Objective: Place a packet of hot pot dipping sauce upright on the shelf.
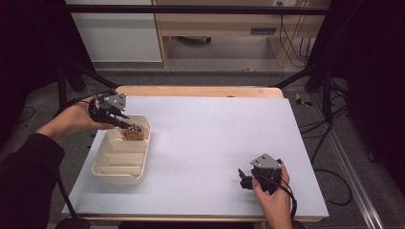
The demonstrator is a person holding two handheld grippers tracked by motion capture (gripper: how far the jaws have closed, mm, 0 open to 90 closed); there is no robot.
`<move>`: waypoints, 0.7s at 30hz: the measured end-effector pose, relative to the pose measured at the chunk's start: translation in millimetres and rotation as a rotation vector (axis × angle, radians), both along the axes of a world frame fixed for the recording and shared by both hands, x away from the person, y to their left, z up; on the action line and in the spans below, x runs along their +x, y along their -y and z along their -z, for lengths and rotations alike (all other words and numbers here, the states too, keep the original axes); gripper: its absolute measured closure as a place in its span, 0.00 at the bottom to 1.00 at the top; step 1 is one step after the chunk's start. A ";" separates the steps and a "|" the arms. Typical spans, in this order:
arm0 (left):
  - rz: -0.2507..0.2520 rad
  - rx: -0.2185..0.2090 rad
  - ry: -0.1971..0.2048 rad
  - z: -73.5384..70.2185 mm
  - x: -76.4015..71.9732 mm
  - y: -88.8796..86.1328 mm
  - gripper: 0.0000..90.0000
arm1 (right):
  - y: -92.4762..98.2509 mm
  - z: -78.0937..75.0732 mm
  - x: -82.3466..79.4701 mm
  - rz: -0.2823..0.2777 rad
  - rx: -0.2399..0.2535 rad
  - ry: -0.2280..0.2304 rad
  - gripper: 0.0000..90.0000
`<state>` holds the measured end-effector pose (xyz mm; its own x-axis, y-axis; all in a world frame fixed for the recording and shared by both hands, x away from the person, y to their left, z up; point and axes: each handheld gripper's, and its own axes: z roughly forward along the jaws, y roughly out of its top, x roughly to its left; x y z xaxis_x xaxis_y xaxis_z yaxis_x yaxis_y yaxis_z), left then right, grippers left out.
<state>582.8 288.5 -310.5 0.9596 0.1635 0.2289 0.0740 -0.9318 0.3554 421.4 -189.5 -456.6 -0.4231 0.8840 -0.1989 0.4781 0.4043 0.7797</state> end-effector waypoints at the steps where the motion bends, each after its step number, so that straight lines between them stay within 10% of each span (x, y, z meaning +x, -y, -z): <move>1: -0.001 0.001 0.000 0.0 -0.2 0.0 0.81 | 0.0 0.2 0.1 -0.001 0.001 0.001 0.07; 21: -0.015 -0.004 -0.008 10.6 -5.3 -8.0 0.81 | 1.1 -1.5 -0.7 0.000 0.004 0.007 0.07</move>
<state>577.4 296.5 -321.1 0.9587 0.1791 0.2208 0.0909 -0.9290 0.3588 420.7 -190.6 -455.1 -0.4220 0.8846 -0.1986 0.4723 0.4014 0.7848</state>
